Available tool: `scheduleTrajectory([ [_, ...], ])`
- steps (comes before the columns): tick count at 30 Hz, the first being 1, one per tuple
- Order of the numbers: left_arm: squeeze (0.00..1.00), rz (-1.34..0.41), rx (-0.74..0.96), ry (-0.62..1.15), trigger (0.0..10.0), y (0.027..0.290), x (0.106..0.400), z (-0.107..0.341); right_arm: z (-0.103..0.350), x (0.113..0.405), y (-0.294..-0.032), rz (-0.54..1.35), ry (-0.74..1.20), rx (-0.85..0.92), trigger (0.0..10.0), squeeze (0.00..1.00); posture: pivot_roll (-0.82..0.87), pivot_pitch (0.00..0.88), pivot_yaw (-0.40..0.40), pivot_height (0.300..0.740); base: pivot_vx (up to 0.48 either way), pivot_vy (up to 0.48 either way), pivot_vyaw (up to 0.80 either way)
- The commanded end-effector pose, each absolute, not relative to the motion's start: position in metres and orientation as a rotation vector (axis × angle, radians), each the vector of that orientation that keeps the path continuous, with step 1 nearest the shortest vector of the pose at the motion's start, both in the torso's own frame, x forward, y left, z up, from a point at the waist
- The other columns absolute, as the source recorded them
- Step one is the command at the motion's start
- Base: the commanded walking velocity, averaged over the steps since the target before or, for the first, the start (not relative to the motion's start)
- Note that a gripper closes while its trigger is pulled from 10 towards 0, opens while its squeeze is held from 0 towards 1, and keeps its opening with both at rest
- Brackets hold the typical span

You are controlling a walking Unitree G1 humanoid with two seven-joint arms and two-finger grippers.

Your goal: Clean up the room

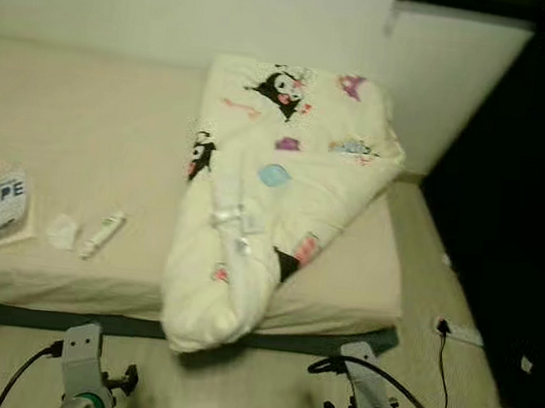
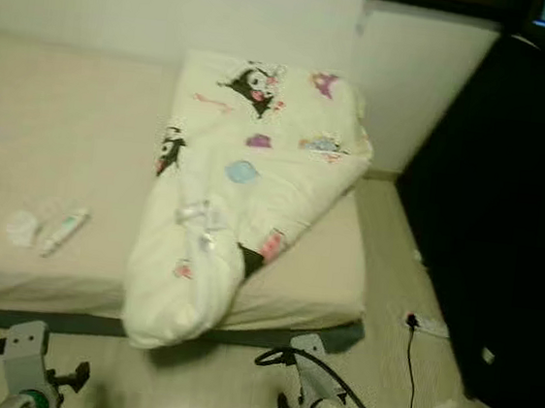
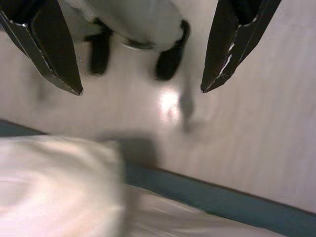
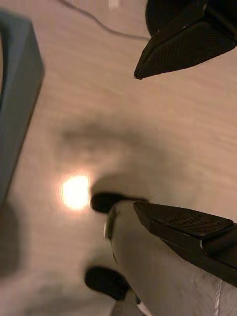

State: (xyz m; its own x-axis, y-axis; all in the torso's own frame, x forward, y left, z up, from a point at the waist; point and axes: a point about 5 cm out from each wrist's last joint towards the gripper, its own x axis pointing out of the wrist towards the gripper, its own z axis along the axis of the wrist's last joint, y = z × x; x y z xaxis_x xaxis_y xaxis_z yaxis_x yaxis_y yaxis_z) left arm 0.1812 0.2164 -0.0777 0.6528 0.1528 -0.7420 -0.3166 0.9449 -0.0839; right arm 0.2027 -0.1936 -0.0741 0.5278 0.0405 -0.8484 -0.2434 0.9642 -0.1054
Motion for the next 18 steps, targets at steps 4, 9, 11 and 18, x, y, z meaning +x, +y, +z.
scheduleTrajectory([
  [4,0.0,0.296,-0.214,0.829,10.0,0.2205,0.177,-0.079,-0.074,0.2035,-0.1914,0.203,0.996,-0.288,10.0,0.0,-0.06,0.0,-0.009,0.74,0.0,0.0,0.8],
  [9,0.0,0.296,-0.22,0.828,10.0,0.2204,0.1771,-0.079,-0.074,0.2034,-0.1927,0.168,0.994,-0.259,10.0,0.0,-0.06,0.0,-0.008,0.74,0.0,0.0,0.64],
  [11,0.0,0.296,-0.225,0.828,10.0,0.2204,0.1769,-0.0791,-0.0742,0.2031,-0.1929,0.159,0.996,-0.247,10.0,0.0,-0.06,0.0,-0.007,0.74,0.0,0.0,0.0],
  [18,0.0,0.272,-0.222,0.834,10.0,0.2194,0.1757,-0.0798,-0.0744,0.2028,-0.1924,0.161,1.0,-0.232,10.0,0.0,-0.06,0.0,-0.005,0.74,0.0,-0.352,0.0],
])
